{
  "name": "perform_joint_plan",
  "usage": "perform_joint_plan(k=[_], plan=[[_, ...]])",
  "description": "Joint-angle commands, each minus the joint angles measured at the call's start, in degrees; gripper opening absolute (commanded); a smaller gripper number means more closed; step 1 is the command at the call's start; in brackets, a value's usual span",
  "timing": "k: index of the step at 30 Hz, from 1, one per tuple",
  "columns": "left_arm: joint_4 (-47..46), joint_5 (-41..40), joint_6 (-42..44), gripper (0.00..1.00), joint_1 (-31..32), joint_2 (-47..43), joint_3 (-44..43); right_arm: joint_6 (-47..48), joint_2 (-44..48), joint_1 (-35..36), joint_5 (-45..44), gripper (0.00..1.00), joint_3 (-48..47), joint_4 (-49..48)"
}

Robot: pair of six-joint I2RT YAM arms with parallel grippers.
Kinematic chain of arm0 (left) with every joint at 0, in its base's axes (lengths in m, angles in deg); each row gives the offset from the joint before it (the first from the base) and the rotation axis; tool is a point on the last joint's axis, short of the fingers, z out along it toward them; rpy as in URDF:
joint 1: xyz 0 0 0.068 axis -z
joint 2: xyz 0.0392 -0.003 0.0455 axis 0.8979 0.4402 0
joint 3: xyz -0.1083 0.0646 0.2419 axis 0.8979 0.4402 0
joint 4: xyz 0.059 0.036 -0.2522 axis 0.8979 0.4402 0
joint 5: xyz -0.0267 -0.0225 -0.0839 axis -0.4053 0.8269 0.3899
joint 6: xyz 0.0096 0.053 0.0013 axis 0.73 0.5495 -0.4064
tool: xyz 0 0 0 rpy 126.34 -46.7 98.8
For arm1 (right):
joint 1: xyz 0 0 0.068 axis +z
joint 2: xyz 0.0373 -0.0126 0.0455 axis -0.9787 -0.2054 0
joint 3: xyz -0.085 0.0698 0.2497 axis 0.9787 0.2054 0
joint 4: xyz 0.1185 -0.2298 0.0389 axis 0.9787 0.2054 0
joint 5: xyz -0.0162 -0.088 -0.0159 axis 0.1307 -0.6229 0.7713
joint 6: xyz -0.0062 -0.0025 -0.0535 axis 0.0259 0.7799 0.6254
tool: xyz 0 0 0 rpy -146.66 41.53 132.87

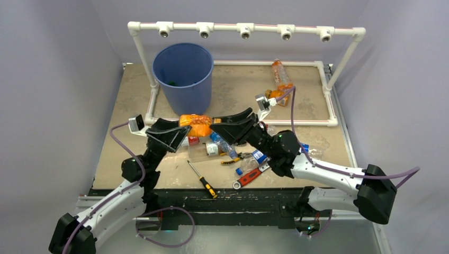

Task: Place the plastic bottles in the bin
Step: Pick up the plastic bottle from the corner of the board.

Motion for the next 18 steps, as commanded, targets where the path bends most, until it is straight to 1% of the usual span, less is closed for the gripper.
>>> perform_joint_plan(k=[1,4,5,6,7,10,13,15,18], plan=[[7.5,1.8,1.9,0.52,0.6,-3.2,-2.9,1.2,2.7,0.6,1.2,0.00,-2.2,2.3],[13.4,1.4,4.2,0.71,0.5,-5.8,-3.8,3.4,5.1,0.6,-0.3,0.00,-3.1,7.1],[15.1,1.0,4.7,0.80,0.6,-6.6,-4.1,4.4,6.4,0.6,-0.9,0.00,-3.6,8.9],[17.6,0.6,5.3,0.92,0.6,-7.6,-4.2,5.7,7.6,0.6,-1.5,0.00,-4.2,11.3],[21.1,-0.4,6.1,0.95,0.6,-8.7,-4.8,7.1,9.2,0.6,-2.3,0.00,-4.8,13.9],[36.1,-3.3,13.2,0.99,0.6,-13.2,-8.8,11.3,13.1,0.6,-5.3,0.00,-7.1,22.7],[52.4,-7.2,24.4,0.99,0.5,-16.6,-15.2,16.4,16.4,0.6,-10.4,0.00,-11.3,34.1],[62.2,-10.7,32.3,0.99,0.5,-16.8,-20.1,20.9,16.8,0.6,-14.1,0.00,-15.3,41.6],[77.6,-20.0,41.4,0.97,0.6,-13.2,-27.6,24.8,14.2,0.6,-19.2,0.00,-22.3,50.9]])
